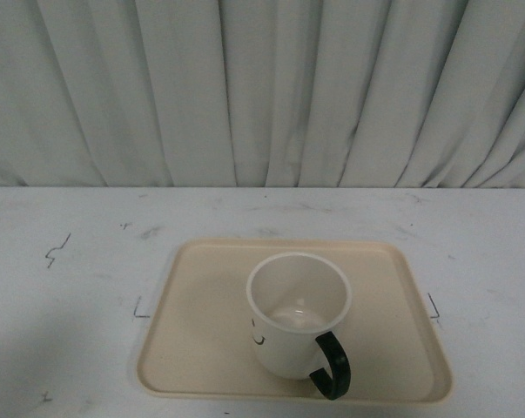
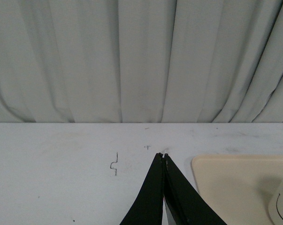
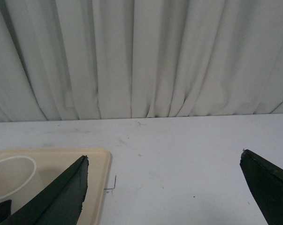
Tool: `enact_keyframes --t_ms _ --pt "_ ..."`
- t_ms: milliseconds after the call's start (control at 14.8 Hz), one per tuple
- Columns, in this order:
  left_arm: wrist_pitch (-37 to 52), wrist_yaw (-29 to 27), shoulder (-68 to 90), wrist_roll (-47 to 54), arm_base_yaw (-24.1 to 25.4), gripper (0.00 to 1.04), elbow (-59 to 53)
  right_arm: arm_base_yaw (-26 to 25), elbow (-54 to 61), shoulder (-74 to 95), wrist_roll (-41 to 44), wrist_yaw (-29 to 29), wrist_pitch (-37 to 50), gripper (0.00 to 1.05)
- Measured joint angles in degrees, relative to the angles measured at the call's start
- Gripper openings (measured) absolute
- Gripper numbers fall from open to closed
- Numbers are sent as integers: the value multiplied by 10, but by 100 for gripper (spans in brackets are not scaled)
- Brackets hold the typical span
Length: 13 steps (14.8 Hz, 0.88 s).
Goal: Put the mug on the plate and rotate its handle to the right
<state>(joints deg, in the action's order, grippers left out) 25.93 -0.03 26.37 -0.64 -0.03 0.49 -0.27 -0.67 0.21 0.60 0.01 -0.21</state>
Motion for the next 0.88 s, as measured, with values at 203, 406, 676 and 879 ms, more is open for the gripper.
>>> enact_keyframes --t_ms 203,406,676,879 --pt "-50 0 -54 0 0 2 0 0 0 0 0 0 0 98" --pt "-98 0 -104 0 0 2 0 0 0 0 0 0 0 98" --pt "-146 0 -151 0 0 2 0 0 0 0 0 0 0 98" --pt "-267 1 -242 0 0 2 0 0 0 0 0 0 0 98"
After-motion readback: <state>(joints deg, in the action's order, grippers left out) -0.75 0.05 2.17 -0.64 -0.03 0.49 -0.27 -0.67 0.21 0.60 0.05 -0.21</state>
